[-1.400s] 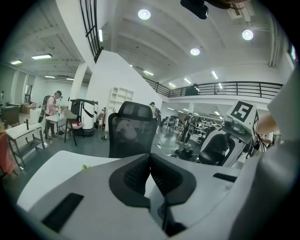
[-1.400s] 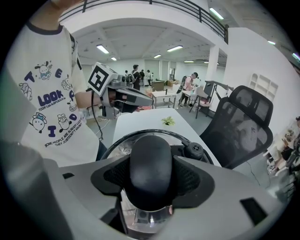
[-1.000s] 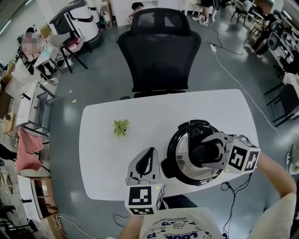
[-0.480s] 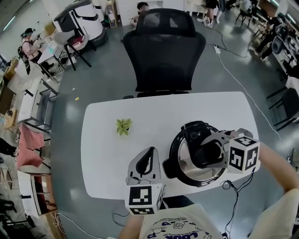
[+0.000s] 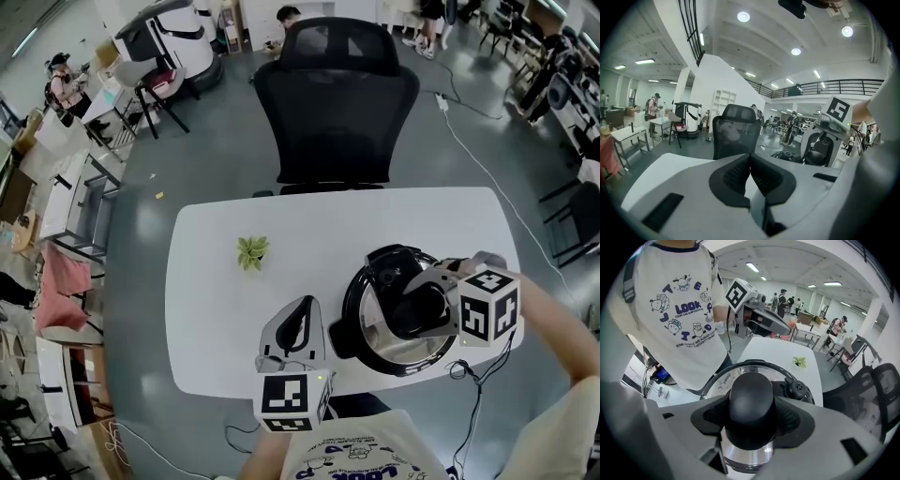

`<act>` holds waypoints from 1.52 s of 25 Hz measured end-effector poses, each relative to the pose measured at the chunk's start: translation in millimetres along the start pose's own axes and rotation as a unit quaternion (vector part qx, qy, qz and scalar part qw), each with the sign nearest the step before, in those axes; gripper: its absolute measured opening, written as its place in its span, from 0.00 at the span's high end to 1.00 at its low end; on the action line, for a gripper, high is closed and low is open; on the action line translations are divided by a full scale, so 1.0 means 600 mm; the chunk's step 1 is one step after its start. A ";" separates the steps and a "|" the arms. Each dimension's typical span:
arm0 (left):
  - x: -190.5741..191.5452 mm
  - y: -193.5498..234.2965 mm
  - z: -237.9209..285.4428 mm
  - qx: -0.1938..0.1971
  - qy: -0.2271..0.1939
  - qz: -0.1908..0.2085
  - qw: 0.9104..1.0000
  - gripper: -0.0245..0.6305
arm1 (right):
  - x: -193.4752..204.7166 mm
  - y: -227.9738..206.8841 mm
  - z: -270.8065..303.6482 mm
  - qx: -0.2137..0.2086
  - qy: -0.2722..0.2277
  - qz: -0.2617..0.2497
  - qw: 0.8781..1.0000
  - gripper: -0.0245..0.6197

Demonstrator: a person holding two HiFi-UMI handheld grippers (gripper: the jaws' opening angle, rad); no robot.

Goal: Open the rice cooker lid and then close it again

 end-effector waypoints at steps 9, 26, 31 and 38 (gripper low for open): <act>-0.002 0.004 -0.001 -0.002 -0.004 -0.001 1.000 0.94 | 0.001 -0.001 0.002 0.010 0.001 0.002 1.000 0.50; -0.043 0.005 -0.019 0.006 -0.031 0.011 0.999 0.94 | -0.077 -0.044 -0.070 0.157 -0.149 0.111 0.970 0.41; -0.069 -0.003 -0.025 0.016 -0.045 0.025 0.999 0.94 | -0.087 -0.073 -0.135 0.298 -0.225 0.154 0.915 0.51; -0.112 -0.033 -0.022 0.034 -0.076 0.045 0.996 0.94 | -0.052 -0.076 -0.249 0.492 -0.301 0.264 0.773 0.68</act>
Point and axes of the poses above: the fingertips, and each gripper's own axes: z forward along the fingers, y to its left, x out of its underside, the point moved 1 cm from there along -z, backward along the fingers, and after that the axes turned 10 degrees about -z, right-handed, at the moved point
